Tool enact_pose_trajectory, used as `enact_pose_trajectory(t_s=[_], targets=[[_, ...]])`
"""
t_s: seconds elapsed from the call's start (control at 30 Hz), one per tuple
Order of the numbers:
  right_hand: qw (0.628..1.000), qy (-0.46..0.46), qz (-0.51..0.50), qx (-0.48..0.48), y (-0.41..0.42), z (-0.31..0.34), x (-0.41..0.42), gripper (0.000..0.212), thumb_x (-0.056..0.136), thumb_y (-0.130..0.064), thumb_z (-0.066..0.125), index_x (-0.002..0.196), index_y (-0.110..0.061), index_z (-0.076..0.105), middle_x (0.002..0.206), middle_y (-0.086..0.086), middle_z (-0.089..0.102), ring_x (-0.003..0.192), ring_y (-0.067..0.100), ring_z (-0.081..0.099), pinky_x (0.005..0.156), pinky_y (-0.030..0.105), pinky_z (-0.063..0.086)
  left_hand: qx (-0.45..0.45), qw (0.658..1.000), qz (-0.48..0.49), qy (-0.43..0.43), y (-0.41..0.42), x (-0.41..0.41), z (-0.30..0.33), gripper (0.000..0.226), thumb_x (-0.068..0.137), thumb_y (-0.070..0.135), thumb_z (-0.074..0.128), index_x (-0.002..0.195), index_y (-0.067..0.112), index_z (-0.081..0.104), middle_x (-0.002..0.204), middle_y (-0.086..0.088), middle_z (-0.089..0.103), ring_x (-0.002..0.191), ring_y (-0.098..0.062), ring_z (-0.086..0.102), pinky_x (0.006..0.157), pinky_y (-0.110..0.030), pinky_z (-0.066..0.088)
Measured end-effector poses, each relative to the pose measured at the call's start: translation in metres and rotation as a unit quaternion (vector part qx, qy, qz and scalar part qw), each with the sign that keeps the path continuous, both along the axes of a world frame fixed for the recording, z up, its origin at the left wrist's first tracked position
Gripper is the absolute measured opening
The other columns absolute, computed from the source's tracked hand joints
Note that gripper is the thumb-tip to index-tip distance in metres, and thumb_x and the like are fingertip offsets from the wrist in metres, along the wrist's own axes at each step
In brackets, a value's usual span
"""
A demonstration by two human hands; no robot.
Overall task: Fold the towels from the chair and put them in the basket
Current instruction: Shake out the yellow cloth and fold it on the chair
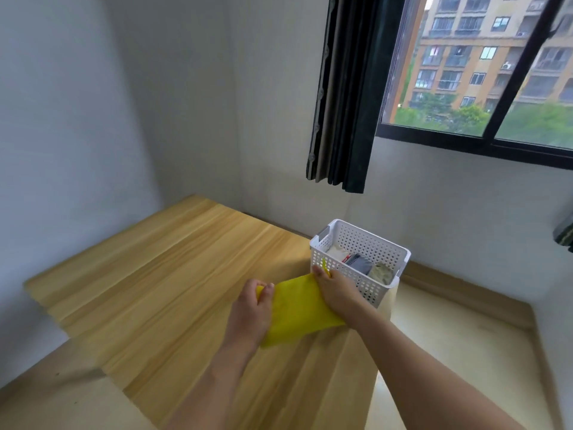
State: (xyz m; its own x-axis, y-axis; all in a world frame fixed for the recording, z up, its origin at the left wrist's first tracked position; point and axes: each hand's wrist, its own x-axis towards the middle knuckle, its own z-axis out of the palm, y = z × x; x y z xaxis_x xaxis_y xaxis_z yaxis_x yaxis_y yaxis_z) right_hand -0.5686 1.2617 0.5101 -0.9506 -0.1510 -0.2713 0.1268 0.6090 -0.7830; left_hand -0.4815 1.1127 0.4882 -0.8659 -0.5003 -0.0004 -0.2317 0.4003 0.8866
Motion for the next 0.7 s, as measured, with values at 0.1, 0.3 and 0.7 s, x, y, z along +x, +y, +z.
enact_pose_trajectory(t_s=[0.1,0.3,0.7], targets=[[0.998,-0.006,0.054,0.027,0.03,0.012,-0.032,0.044,0.104,-0.032,0.031,0.138,-0.007,0.045,0.142,0.02,0.045,0.131,0.035,0.042,0.109,0.043,0.032,0.035,0.998,-0.047,-0.027,0.016,-0.027,0.002,0.016,0.095,0.034,0.052,0.09,0.025,0.063,0.084,0.002,0.064,0.076,-0.014,0.059,0.062,-0.029,0.045],[0.996,-0.025,0.058,0.067,0.095,0.02,-0.122,0.017,0.093,-0.013,0.042,0.078,-0.013,0.051,0.077,0.006,0.043,0.068,0.018,0.04,0.061,0.031,0.035,0.156,0.98,-0.096,-0.077,0.068,-0.109,-0.005,0.013,0.095,0.025,0.056,0.095,0.014,0.065,0.08,-0.005,0.064,0.067,-0.017,0.061,0.055,-0.029,0.051],[0.962,0.043,0.196,0.184,0.128,-0.056,-0.388,0.018,0.089,-0.008,0.038,0.096,-0.006,0.054,0.099,0.013,0.06,0.086,0.023,0.049,0.067,0.027,0.035,0.08,0.976,-0.005,-0.204,0.14,-0.362,-0.061,0.008,0.082,0.007,0.05,0.082,0.01,0.057,0.082,-0.015,0.065,0.059,-0.029,0.066,0.049,-0.029,0.054]])
